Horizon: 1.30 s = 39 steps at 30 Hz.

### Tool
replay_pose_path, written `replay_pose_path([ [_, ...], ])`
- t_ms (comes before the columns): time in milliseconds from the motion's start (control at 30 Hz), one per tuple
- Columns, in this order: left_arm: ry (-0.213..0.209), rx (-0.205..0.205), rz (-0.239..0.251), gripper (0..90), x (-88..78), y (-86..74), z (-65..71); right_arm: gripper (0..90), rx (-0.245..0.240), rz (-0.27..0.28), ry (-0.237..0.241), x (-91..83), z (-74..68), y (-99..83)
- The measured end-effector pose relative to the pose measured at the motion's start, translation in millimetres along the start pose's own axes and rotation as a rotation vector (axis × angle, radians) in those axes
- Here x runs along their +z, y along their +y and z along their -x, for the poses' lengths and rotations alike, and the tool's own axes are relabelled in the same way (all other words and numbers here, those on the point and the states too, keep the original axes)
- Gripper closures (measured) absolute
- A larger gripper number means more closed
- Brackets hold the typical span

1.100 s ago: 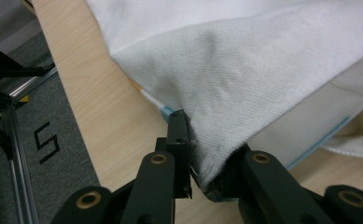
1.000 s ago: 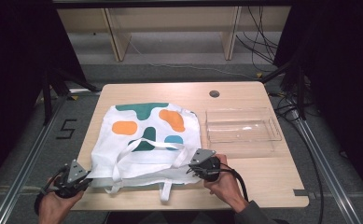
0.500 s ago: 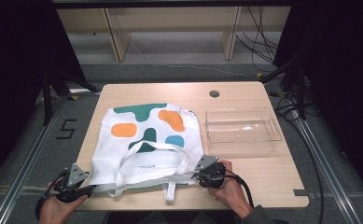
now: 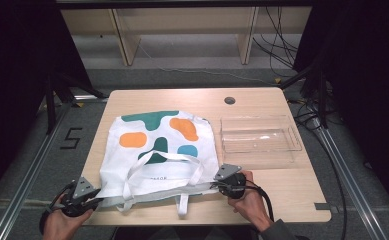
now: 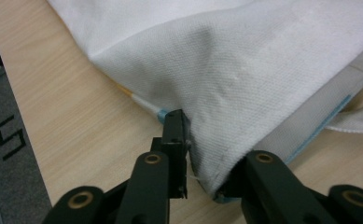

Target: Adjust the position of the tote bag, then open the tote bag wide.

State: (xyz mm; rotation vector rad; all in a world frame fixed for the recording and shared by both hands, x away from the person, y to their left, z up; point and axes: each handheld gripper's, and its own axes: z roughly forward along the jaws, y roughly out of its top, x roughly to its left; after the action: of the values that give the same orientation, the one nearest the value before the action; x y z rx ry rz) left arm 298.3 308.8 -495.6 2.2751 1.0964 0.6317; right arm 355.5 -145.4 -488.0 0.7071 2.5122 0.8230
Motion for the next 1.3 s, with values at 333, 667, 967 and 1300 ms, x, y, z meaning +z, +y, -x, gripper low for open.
replay_pose_path([
  [333, -0.017, 0.027, 0.056, 81.8, -16.4, 2.9, -2.4, 85.2, -0.012, 0.072, 0.023, -20.5, 4.1, 9.5],
  [667, -0.024, 0.016, 0.147, 82.7, -35.6, 12.5, -7.6, 86.1, 0.030, 0.163, 0.010, -35.7, 12.7, 18.8],
  [967, -0.018, -0.011, 0.270, 83.1, -61.5, 35.6, -10.8, 86.5, 0.032, 0.248, -0.009, -59.9, 23.2, 39.3],
  [1300, 0.139, 0.059, 0.460, 83.5, -113.1, 85.1, -29.2, 87.0, -0.014, 0.394, -0.084, -110.2, 42.4, 84.7],
])
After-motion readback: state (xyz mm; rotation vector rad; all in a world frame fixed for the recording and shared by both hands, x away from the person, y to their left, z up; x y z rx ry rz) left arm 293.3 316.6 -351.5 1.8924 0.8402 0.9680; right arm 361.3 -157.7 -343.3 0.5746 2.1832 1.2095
